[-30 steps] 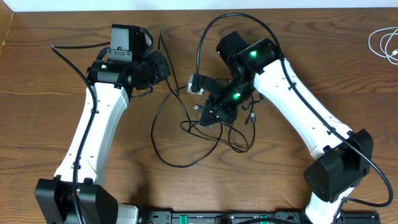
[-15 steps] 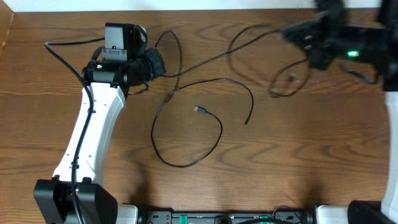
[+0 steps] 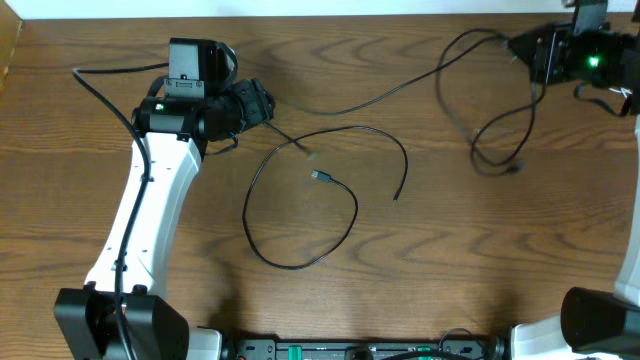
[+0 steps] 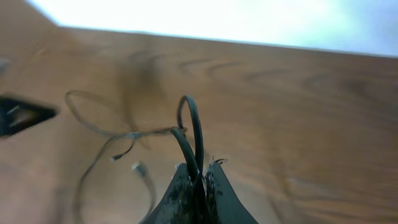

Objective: Untangle cables

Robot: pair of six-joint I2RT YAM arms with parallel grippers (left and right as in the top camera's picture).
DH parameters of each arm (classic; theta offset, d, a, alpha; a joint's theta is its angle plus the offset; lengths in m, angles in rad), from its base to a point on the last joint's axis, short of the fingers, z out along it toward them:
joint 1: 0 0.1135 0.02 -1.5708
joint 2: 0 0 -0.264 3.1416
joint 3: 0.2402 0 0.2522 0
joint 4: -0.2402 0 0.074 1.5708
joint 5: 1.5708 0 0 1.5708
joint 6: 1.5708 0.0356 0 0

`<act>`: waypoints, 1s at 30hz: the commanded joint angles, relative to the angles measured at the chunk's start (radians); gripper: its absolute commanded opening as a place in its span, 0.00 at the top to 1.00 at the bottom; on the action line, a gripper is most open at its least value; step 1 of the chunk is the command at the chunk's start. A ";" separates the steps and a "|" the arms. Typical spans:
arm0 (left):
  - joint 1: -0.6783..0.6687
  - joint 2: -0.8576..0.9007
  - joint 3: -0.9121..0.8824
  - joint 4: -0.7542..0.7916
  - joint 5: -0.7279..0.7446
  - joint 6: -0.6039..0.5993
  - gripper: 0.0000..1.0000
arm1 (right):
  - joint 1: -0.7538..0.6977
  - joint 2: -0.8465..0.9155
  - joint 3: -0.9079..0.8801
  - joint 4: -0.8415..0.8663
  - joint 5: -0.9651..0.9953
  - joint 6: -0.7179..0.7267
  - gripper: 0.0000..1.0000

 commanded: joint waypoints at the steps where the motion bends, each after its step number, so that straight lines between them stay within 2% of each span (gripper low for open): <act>1: 0.004 0.005 0.002 -0.006 -0.011 0.010 0.32 | -0.053 -0.001 0.004 0.075 0.115 0.077 0.99; 9: 0.000 0.006 0.001 -0.043 -0.010 0.030 0.31 | -0.211 0.004 0.004 0.153 0.131 0.139 0.99; 14: -0.004 0.016 0.001 -0.073 -0.011 0.115 0.31 | -0.344 0.025 0.004 0.177 0.227 0.172 0.99; 22: -0.004 0.042 0.001 -0.077 -0.010 0.121 0.31 | -0.592 0.036 0.010 0.324 0.219 0.254 0.99; 25: -0.004 0.047 0.001 -0.077 -0.010 0.121 0.31 | -0.603 0.036 0.036 0.315 0.222 0.221 0.99; 30: -0.005 0.051 0.001 -0.077 -0.010 0.121 0.31 | -0.527 0.036 0.054 0.248 0.287 0.145 0.99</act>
